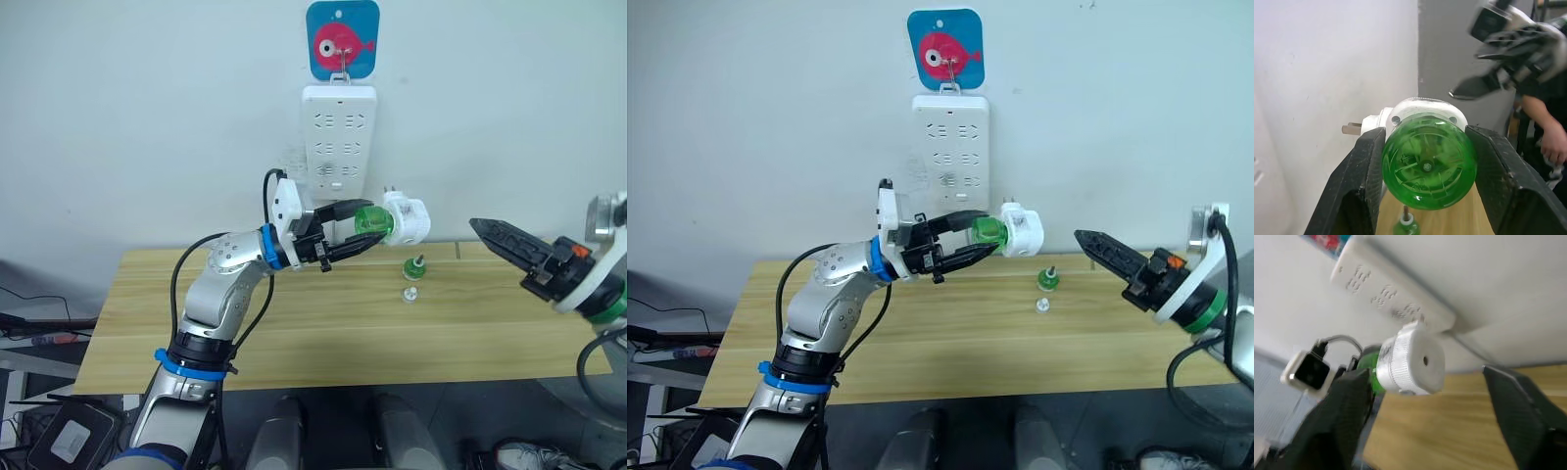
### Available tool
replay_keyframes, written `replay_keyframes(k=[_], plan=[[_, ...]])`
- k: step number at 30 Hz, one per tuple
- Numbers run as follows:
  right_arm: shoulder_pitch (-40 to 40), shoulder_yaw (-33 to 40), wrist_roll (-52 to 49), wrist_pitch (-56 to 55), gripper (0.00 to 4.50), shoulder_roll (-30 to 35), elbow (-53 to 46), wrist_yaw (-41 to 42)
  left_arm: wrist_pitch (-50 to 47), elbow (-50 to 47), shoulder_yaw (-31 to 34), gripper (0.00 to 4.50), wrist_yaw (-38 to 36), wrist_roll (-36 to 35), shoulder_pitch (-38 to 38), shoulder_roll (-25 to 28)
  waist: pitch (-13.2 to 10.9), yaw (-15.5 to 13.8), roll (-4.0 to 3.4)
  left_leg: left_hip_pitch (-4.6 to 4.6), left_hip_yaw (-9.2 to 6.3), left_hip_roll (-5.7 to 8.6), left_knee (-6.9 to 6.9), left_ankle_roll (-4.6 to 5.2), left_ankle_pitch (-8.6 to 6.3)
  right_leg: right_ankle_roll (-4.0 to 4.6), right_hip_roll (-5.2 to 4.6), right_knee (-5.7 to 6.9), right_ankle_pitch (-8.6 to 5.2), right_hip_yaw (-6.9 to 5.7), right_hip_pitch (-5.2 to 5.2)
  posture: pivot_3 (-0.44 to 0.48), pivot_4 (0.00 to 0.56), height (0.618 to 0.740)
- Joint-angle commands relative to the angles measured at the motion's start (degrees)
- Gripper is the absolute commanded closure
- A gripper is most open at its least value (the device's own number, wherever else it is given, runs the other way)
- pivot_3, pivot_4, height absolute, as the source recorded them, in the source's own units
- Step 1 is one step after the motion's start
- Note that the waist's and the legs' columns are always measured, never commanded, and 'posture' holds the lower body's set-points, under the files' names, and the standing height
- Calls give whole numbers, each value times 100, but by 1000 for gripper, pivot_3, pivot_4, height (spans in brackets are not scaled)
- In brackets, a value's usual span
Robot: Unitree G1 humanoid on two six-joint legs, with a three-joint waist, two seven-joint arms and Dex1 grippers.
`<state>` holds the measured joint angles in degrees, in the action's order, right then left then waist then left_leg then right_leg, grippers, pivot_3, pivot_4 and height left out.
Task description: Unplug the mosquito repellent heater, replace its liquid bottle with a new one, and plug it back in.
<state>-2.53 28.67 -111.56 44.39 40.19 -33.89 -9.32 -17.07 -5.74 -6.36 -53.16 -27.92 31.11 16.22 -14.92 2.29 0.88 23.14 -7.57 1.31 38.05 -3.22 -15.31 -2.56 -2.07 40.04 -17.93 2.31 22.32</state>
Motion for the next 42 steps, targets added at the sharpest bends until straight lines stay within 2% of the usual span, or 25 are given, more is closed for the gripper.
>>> replay_keyframes(k=[1, 4, 7, 13, 22, 38, 41, 42], plan=[[-413, -352, -75, -1120, 0, -679, -1131, -1192, -377, -542, 61, 2237, 317, -319, -44, -143, 5, 36, -9, 0, 1, -1, 0, -10, 5, 0, 0, 1, 0, 1, 1, -70, 179, 732], [-636, -987, 287, -1700, 0, -1318, -1689, -2030, -500, -626, 30, 2237, 543, -325, -69, -315, 49, 98, -16, -2, 3, 1, -1, -19, 11, 0, 1, -1, 0, 4, 0, -76, 180, 732], [-502, -1658, 559, -2171, 0, -1828, -2042, -2690, -445, -656, -23, 2237, 596, -247, -69, -427, 108, 108, -24, -10, 10, 4, -1, -20, 11, 0, 1, -1, 0, 13, -3, -84, 176, 732], [164, -2343, 974, -2785, 0, -2431, -2007, -3269, -201, -698, -225, 2237, 448, -122, -178, -492, 147, 117, -27, -15, 11, 3, -6, -20, 11, -1, 6, -2, 0, 15, -7, -87, 176, 732], [889, -2693, 1128, -3063, 0, -2727, -1616, -3461, -134, -635, -212, 2237, 658, -115, -161, -648, 154, 119, -29, -15, 10, 3, -9, -18, 10, 0, 5, -3, 0, 15, -6, -76, 172, 732], [1096, -2748, 1336, -3328, 0, -3221, -1368, -3440, -158, -703, -221, 2237, 825, -129, -218, -768, 190, 121, -36, -15, 10, 3, -10, -16, 9, 0, 5, -3, -1, 14, -5, -67, 162, 732], [1057, -2751, 1280, -3324, 580, -3249, -1373, -3403, -163, -747, -233, 2237, 860, -130, -250, -781, 213, 120, -35, -15, 10, 3, -10, -14, 8, 0, 5, -3, -1, 15, -5, -66, 161, 732], [1053, -2751, 1269, -3325, 947, -3258, -1372, -3396, -168, -761, -238, 2237, 870, -134, -258, -782, 219, 120, -37, -15, 10, 3, -10, -10, 5, 0, 5, -3, -1, 15, -5, -66, 159, 732]])
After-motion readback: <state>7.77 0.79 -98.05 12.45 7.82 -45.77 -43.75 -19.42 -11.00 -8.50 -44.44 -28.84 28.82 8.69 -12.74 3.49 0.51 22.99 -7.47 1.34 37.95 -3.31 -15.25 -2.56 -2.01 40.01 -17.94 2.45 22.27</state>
